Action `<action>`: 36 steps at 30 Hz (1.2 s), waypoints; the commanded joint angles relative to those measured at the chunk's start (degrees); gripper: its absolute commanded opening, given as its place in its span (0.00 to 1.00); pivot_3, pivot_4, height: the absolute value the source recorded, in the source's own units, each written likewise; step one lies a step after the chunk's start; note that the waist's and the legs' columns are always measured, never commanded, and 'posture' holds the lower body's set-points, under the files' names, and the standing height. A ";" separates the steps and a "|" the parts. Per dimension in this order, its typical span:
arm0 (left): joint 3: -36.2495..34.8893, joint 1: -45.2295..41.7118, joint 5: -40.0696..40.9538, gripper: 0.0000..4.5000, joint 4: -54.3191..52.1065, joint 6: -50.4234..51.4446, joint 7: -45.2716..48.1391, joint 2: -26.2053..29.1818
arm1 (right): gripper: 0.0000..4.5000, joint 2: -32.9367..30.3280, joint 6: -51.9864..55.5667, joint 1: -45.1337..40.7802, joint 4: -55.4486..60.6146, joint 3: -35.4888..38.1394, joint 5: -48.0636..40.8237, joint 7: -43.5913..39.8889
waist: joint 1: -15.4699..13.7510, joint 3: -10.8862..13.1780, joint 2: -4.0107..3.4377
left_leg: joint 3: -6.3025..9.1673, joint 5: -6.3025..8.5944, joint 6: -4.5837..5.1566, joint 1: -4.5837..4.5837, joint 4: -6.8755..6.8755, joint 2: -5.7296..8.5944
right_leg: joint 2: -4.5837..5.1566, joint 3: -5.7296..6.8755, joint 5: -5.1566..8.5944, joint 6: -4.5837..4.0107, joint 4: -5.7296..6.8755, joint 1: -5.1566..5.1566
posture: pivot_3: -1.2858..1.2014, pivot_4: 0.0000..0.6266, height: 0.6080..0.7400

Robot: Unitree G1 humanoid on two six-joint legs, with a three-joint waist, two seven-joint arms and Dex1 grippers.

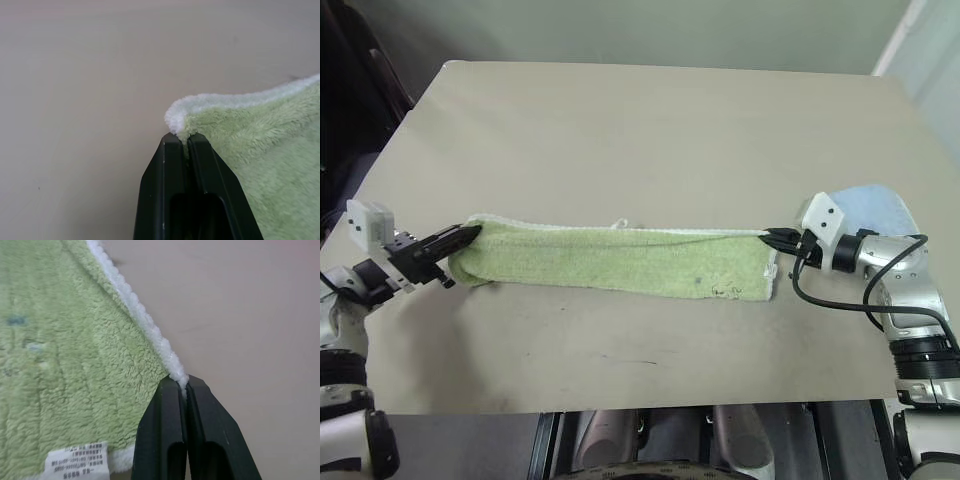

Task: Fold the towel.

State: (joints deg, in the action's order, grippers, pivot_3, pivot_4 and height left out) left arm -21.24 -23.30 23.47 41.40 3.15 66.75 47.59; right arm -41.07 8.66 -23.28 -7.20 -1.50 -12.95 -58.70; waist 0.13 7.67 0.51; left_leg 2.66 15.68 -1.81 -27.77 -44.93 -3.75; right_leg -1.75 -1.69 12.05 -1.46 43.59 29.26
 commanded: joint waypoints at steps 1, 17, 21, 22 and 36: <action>0.09 -1.95 -1.04 0.00 1.94 -2.77 -1.08 -0.07 | 0.00 0.91 -2.10 -1.83 -1.93 0.28 1.45 1.60 | 0.00 0.00 0.00 | 0.00 0.00 0.00 -0.01 0.00 0.00 | 0.00 0.00 0.00 0.01 0.00 0.00 | 0.52 0.24 0.68; 1.41 -7.03 -3.60 0.00 10.32 -9.15 -2.56 -2.15 | 0.00 2.61 -5.70 -4.19 -11.11 -2.13 5.38 1.47 | 0.03 0.00 0.00 | -0.06 -0.01 0.00 -0.01 0.00 -0.01 | 0.01 -0.01 -0.02 0.02 -0.01 0.01 | 0.52 0.24 0.68; 0.78 -7.41 -0.99 0.05 10.02 -3.75 1.39 -2.03 | 0.00 2.35 -4.37 -4.61 -11.34 -2.33 4.78 -0.05 | 0.03 0.00 -0.01 | -0.06 -0.01 -0.01 -0.01 0.00 -0.01 | 0.01 0.00 -0.02 0.03 -0.01 0.01 | 0.52 0.24 0.68; 0.67 -7.27 -0.32 0.11 9.50 -1.92 2.40 -1.82 | 0.00 2.33 -4.05 -4.64 -11.31 -2.28 4.66 -0.19 | 0.03 0.00 -0.01 | -0.07 -0.01 0.00 -0.02 0.00 -0.01 | 0.01 0.00 -0.02 0.03 -0.01 0.01 | 0.52 0.24 0.68; -1.42 -5.68 -0.08 1.00 8.05 -1.76 0.26 -0.29 | 0.99 4.38 -2.05 -5.60 -7.91 1.44 -0.96 -0.63 | 0.07 0.00 -0.01 | -0.09 -0.02 -0.02 -0.01 0.00 -0.03 | 0.01 -0.01 -0.02 0.03 -0.02 0.01 | 0.52 0.24 0.68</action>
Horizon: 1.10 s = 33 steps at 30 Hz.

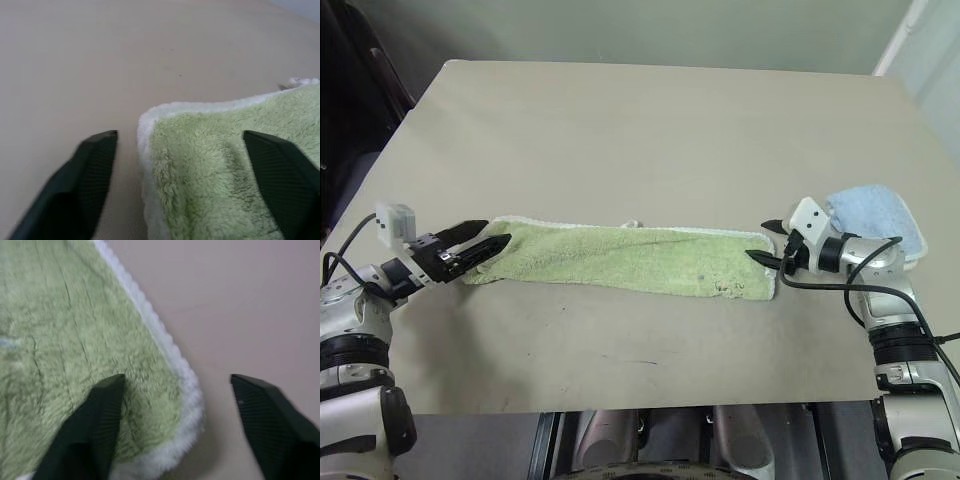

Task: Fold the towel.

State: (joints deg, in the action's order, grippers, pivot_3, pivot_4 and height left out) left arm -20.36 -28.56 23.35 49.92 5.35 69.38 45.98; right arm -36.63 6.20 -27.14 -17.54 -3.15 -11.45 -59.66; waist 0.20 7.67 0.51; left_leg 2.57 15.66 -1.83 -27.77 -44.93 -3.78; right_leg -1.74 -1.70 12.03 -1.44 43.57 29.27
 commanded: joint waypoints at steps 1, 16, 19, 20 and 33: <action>-2.85 -0.72 -0.18 1.00 -0.01 -5.75 -3.99 1.13 | 0.99 0.00 1.11 -2.09 2.76 3.80 -3.23 0.65 | 0.00 0.00 -0.01 | 0.00 0.00 0.00 0.00 0.00 0.00 | 0.00 0.00 0.00 0.00 0.00 0.00 | 0.52 0.24 0.68; -9.97 3.86 12.29 1.00 -15.52 8.62 -1.05 2.53 | 0.99 2.10 55.99 4.43 30.60 24.48 -40.02 17.17 | 0.20 0.00 0.04 | -0.06 -0.21 -0.15 -0.02 0.24 0.06 | 0.00 0.00 0.03 0.04 -0.13 0.00 | 0.52 0.24 0.68; -9.50 9.61 14.84 1.00 -24.58 15.82 2.12 4.58 | 0.99 4.51 65.61 6.49 33.47 29.56 -51.82 24.55 | 0.41 0.00 0.19 | -0.12 -0.27 -0.19 0.18 0.59 0.08 | -0.03 -0.01 0.21 0.34 -0.35 -0.08 | 0.52 0.24 0.68; -9.25 11.24 14.92 1.00 -26.62 16.98 2.98 5.35 | 0.99 5.47 68.35 7.38 33.60 30.96 -56.29 27.90 | 0.41 -0.03 0.24 | -0.12 -0.32 -0.19 0.23 0.72 0.08 | -0.04 -0.02 0.30 0.49 -0.43 -0.10 | 0.52 0.24 0.68; -4.62 25.36 13.24 1.00 -40.55 16.77 12.02 6.47 | 0.99 4.40 57.41 33.04 42.11 18.60 -101.36 61.49 | -0.01 -0.01 0.20 | 0.23 0.02 -0.57 0.07 0.83 0.04 | -0.08 -0.08 0.46 0.56 -0.53 -0.03 | 0.52 0.24 0.68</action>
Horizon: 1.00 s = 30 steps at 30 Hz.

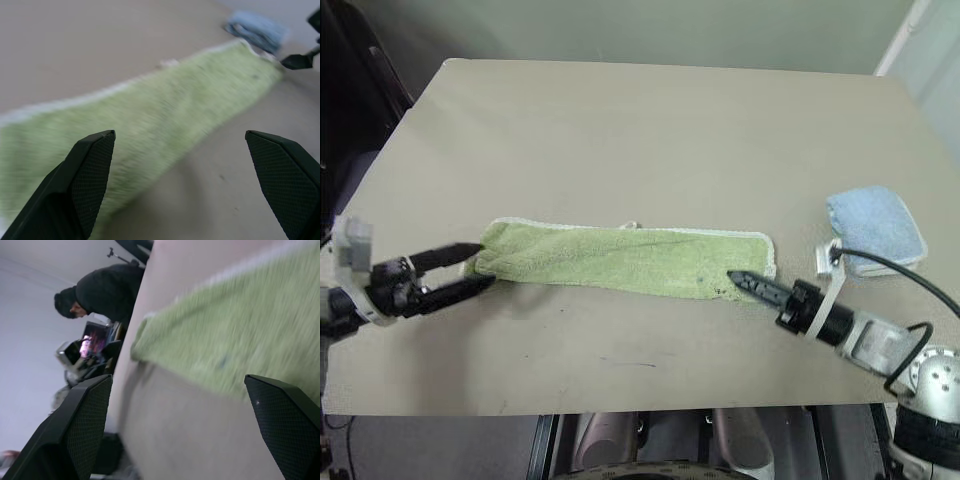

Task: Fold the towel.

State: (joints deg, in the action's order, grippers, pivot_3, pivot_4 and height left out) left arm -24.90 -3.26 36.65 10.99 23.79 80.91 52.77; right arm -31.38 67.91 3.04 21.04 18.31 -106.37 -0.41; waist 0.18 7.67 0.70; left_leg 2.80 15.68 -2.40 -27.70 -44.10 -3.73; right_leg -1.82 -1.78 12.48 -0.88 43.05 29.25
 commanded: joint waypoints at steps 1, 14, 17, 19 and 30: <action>0.24 -0.01 -0.18 1.00 -1.55 -2.00 0.44 -0.64 | 0.99 -0.72 -5.78 4.37 4.10 -3.65 -6.63 2.09 | 0.00 -0.01 0.01 | 0.06 0.29 -0.47 -0.05 0.01 0.00 | 0.00 0.01 0.00 0.00 -0.05 0.01 | 0.52 0.24 0.68; 4.52 -1.39 -1.87 1.00 -3.97 -10.07 0.51 -6.49 | 0.99 4.50 -18.69 7.73 2.50 -7.50 -6.63 14.66 | -0.01 -0.05 0.03 | 0.11 0.00 0.27 -0.18 -0.06 0.01 | 0.00 0.04 0.02 0.11 -0.20 0.03 | 0.52 0.24 0.68; 4.90 -1.75 -1.84 1.00 -4.96 -10.64 0.81 -6.91 | 0.99 4.14 -18.39 7.91 2.72 -7.13 -6.63 14.51 | -0.04 -0.06 0.05 | 0.10 0.00 0.30 -0.19 -0.05 0.01 | 0.00 0.04 0.03 0.13 -0.23 0.02 | 0.52 0.24 0.68; 5.61 -2.17 -1.13 1.00 -7.31 -10.28 1.26 -6.95 | 0.99 3.43 -17.84 8.71 2.81 -6.37 -6.63 13.78 | -0.05 -0.06 0.05 | 0.08 0.01 0.30 -0.19 -0.05 0.01 | 0.00 0.04 0.03 0.14 -0.23 0.02 | 0.52 0.24 0.68; 9.51 -6.69 -0.72 1.00 -12.77 -8.32 1.21 -5.74 | 0.99 0.29 -18.06 12.78 3.65 -4.16 -6.63 14.29 | -0.35 -0.12 0.05 | 0.09 0.14 0.38 -0.21 -0.05 0.02 | 0.00 0.04 0.03 0.28 -0.52 -0.14 | 0.52 0.24 0.68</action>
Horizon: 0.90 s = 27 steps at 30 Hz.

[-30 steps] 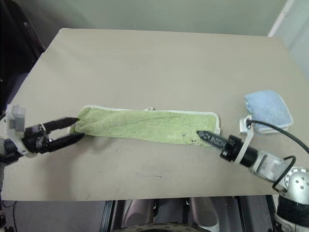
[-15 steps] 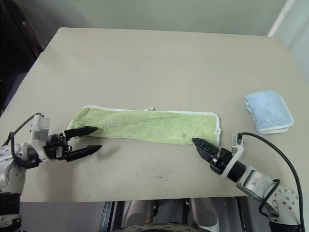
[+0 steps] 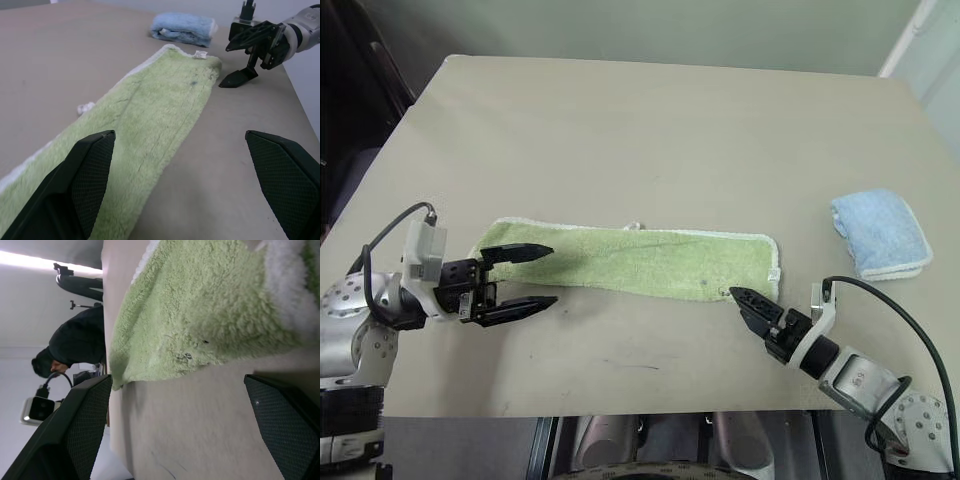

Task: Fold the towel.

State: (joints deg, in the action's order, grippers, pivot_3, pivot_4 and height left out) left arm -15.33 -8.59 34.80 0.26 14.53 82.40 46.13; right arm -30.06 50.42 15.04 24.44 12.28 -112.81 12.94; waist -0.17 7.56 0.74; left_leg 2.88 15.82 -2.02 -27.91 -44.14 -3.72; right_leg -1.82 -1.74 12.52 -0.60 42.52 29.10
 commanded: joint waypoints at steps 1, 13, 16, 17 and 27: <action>0.16 -1.64 1.01 1.00 -2.01 0.79 -0.18 0.85 | 0.99 -1.24 -1.06 0.75 -0.02 2.34 -0.19 1.46 | 0.00 -0.01 0.00 | 0.00 0.01 0.01 0.00 0.00 0.00 | 0.00 0.00 0.00 0.01 -0.03 -0.01 | 0.52 0.24 0.68; 2.54 -2.62 -0.42 1.00 -0.10 0.51 -0.68 0.30 | 0.99 3.94 -7.87 -2.69 -2.42 4.76 -0.19 8.86 | -0.02 -0.03 0.01 | -0.02 0.10 0.23 0.03 -0.04 0.03 | 0.03 -0.04 -0.40 0.19 -0.89 -0.41 | 0.52 0.24 0.68; 2.73 -2.91 -0.66 1.00 0.50 0.10 -0.37 0.41 | 0.99 4.55 -8.21 -3.29 -2.43 5.53 -0.19 9.68 | -0.11 -0.04 0.00 | -0.01 0.28 -0.09 0.00 -0.03 0.04 | 0.04 -0.06 -0.41 0.19 -0.99 -0.44 | 0.52 0.24 0.68; 2.86 -2.94 -0.75 1.00 0.54 0.00 -0.40 0.32 | 0.99 4.73 -8.23 -3.57 -2.37 5.76 -0.19 10.07 | -0.13 -0.04 0.00 | -0.01 0.29 -0.10 0.00 -0.04 0.04 | 0.04 -0.06 -0.42 0.18 -0.99 -0.45 | 0.52 0.24 0.68; 3.87 -3.31 -1.30 1.00 1.12 -0.60 -0.52 -0.63 | 0.91 6.95 -8.56 -6.40 0.90 4.73 -0.19 14.39 | -0.09 -0.03 -0.02 | -0.05 -0.05 0.48 0.04 0.05 0.02 | 0.04 -0.05 -0.80 0.25 -1.04 -0.33 | 0.52 0.24 0.68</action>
State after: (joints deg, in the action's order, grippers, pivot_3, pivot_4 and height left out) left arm -11.09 -11.11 33.45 1.36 14.90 81.94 45.50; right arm -23.15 42.66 9.03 23.07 15.72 -113.20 26.27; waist -0.26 7.53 0.72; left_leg 2.84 15.77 -1.53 -27.88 -44.09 -3.70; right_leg -1.78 -1.79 11.72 -0.35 41.46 28.79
